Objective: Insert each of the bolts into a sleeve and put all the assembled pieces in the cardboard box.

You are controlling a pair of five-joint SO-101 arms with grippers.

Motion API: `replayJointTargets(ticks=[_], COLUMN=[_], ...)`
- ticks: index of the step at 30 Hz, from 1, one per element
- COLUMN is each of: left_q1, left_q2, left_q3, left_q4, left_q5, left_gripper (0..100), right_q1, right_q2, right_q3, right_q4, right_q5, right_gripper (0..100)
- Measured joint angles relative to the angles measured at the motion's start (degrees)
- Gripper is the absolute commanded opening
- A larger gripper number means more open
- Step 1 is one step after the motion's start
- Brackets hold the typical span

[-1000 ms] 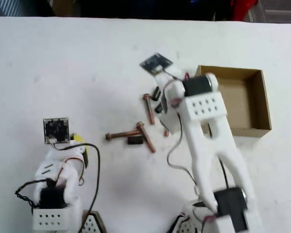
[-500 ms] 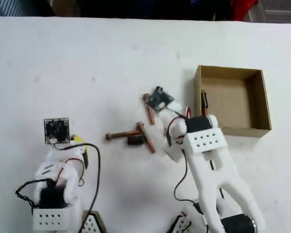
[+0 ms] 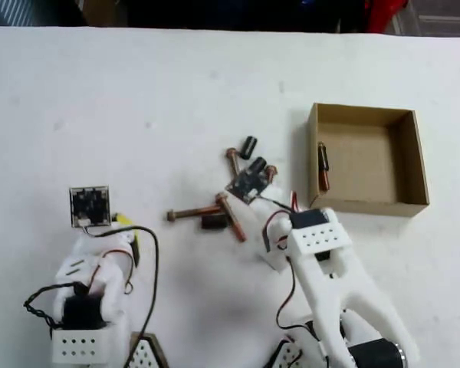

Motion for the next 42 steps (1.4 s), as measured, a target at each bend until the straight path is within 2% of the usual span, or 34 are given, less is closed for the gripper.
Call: replayJointTargets(ticks=[7, 13, 19, 29, 39, 42], left_q1=[0.00, 0.00, 0.00, 0.00, 0.00, 0.00], left_q2=[0.00, 0.00, 0.00, 0.00, 0.00, 0.00], left_q3=[0.00, 0.00, 0.00, 0.00, 0.00, 0.00], left_q4=[0.00, 0.00, 0.00, 0.00, 0.00, 0.00], left_q5=[0.00, 0.00, 0.00, 0.00, 0.00, 0.00], left_gripper=[2, 2, 2, 2, 2, 2], right_q1=[0.00, -1.14, -4.66, -4.48, -4.40, -4.40], right_q2=[0.00, 0.00, -0.18, -0.09, 11.08, 12.22], right_q3=[1.49, 1.49, 1.49, 1.49, -2.55, -3.34], right_q4=[-0.70, -0.70, -0.18, -0.18, -1.93, -1.93], right_q5=[1.05, 1.05, 1.05, 2.20, 3.69, 3.69], right_gripper=[2.3, 12.8, 10.3, 10.2, 9.9, 4.0])
